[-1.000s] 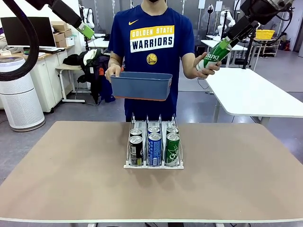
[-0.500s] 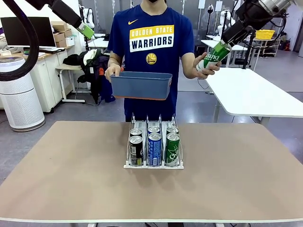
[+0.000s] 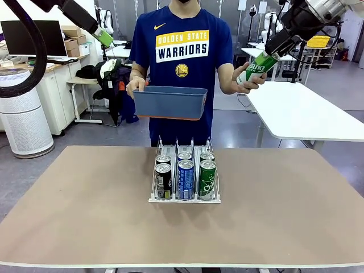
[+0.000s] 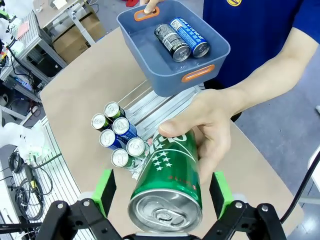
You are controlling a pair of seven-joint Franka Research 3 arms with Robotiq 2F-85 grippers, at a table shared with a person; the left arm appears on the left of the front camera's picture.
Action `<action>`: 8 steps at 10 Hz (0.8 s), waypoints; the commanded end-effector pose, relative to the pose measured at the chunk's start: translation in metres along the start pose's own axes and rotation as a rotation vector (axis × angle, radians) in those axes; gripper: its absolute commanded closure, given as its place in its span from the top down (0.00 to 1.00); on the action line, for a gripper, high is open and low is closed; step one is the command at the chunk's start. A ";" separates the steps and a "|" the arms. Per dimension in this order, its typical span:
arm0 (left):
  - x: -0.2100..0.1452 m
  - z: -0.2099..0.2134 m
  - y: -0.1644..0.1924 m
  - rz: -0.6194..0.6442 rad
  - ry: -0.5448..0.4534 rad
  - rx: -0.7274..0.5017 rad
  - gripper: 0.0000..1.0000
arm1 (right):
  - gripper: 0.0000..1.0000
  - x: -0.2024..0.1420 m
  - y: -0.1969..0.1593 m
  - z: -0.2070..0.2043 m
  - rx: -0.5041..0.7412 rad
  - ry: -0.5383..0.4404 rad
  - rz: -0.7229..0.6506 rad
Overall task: Fill the beverage cans into the dispenser.
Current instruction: Pick up the Sprite handed by the human.
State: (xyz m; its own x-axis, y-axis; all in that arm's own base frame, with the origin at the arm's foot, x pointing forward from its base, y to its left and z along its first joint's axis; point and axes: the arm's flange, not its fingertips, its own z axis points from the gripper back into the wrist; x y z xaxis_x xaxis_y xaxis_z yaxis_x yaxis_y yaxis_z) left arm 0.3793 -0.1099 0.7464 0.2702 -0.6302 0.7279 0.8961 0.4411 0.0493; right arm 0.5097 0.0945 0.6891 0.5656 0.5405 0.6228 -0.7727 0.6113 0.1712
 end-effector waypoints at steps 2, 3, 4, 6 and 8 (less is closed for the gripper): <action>-0.001 0.001 -0.001 0.004 0.008 -0.003 1.00 | 1.00 0.000 0.000 0.000 0.000 0.000 0.000; -0.001 0.001 -0.001 0.004 0.008 -0.003 1.00 | 1.00 0.000 0.000 0.000 0.000 0.000 0.000; -0.001 0.001 -0.001 0.004 0.008 -0.003 1.00 | 1.00 0.000 0.000 0.000 0.000 0.000 0.000; -0.001 0.001 -0.001 0.004 0.008 -0.003 1.00 | 1.00 0.000 0.000 0.000 0.000 0.000 0.000; -0.001 0.001 -0.001 0.004 0.008 -0.003 1.00 | 1.00 0.000 0.000 0.000 0.000 0.000 0.000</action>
State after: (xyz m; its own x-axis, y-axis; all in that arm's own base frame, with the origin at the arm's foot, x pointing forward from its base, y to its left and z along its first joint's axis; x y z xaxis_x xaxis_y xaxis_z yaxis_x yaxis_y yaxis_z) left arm 0.3793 -0.1100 0.7464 0.2701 -0.6302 0.7279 0.8962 0.4410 0.0493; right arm 0.5096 0.0950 0.6896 0.5647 0.5409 0.6234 -0.7732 0.6108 0.1705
